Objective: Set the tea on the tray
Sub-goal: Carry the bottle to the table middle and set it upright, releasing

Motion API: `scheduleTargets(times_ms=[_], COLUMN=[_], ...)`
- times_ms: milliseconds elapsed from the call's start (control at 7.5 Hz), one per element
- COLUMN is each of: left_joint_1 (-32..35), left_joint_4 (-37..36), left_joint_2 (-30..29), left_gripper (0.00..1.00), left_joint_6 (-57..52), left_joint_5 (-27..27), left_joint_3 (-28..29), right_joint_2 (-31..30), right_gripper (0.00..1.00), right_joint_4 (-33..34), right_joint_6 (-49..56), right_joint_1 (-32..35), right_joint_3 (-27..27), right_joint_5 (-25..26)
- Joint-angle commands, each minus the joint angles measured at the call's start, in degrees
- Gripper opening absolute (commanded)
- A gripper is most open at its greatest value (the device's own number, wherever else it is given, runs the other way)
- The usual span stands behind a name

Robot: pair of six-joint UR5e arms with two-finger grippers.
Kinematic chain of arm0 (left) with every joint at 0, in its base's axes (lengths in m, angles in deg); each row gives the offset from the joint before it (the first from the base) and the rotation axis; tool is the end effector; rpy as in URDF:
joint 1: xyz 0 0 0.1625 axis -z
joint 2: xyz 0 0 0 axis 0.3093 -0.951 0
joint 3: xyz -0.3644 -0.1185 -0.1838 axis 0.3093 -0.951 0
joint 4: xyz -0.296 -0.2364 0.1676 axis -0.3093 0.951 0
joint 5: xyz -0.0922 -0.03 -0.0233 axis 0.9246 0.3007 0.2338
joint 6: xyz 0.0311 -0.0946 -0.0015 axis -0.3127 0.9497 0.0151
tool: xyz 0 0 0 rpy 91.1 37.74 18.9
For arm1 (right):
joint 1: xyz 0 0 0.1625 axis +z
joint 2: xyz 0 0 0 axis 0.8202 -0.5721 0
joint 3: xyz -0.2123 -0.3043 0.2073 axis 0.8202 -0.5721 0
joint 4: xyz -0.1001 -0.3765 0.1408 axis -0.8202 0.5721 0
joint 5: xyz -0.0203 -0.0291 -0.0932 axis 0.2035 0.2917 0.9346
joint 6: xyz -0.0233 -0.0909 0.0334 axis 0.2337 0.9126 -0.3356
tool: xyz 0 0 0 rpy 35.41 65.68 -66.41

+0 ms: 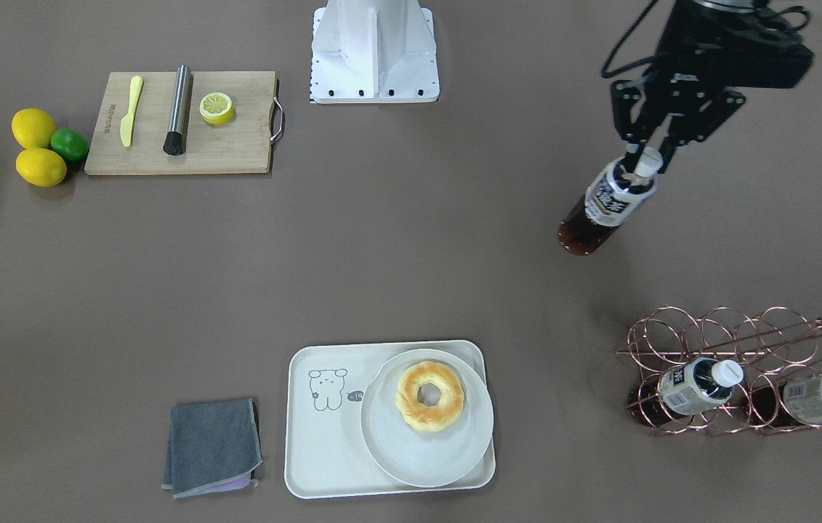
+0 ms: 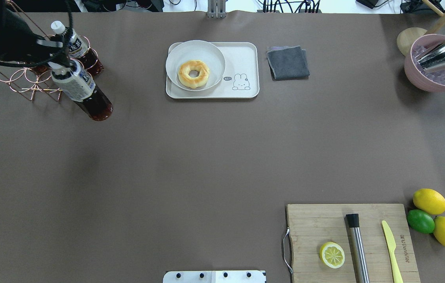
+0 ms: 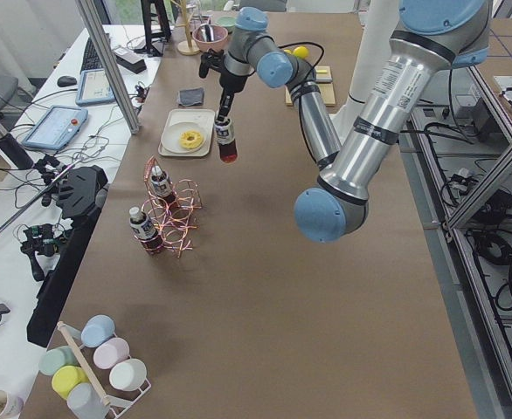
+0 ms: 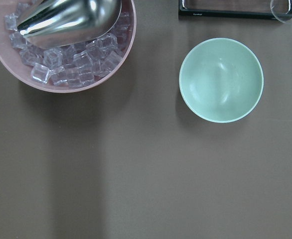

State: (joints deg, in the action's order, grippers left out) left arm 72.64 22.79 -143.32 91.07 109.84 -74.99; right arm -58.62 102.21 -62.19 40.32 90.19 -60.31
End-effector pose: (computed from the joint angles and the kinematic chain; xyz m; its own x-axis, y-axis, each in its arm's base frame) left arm 0.2141 -0.4709 0.1766 0.6826 0.0256 -0.7303 0.2453 0.9334 0.2621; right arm 0.1148 -0.4910 0.5932 0.7552 -0.0159 0.6552 -0.0161 0.9990 0.0428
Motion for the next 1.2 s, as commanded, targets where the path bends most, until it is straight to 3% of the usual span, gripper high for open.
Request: scheduleTargets(times_ms=[0, 533, 800, 1067], left_joint_1=[-13.1, -21.7, -24.3, -27.8], left_joint_4=[-8.8, -8.8, -8.2, -7.8], left_joint_2=[-11.6, -24.4, -26.5, -26.4], left_gripper=[0.0, 0.0, 0.0, 0.0], left_joint_6=[11.7, 18.8, 19.4, 19.6], left_joint_5=[-9.0, -16.2, -18.9, -20.6], left_joint_3=[1.4, 14.1, 18.1, 18.7], right_joint_2=[0.0, 0.0, 0.0, 0.0], right_gripper=[1.0, 1.0, 1.0, 1.0], right_joint_4=[0.0, 0.0, 0.0, 0.0], right_joint_6=[0.0, 0.0, -0.1, -0.1], right_joint_1=[0.0, 0.0, 0.0, 0.0], right_joint_3=[-0.2, -0.2, 0.1, 0.1], right_joint_5=[0.2, 0.2, 0.2, 0.2])
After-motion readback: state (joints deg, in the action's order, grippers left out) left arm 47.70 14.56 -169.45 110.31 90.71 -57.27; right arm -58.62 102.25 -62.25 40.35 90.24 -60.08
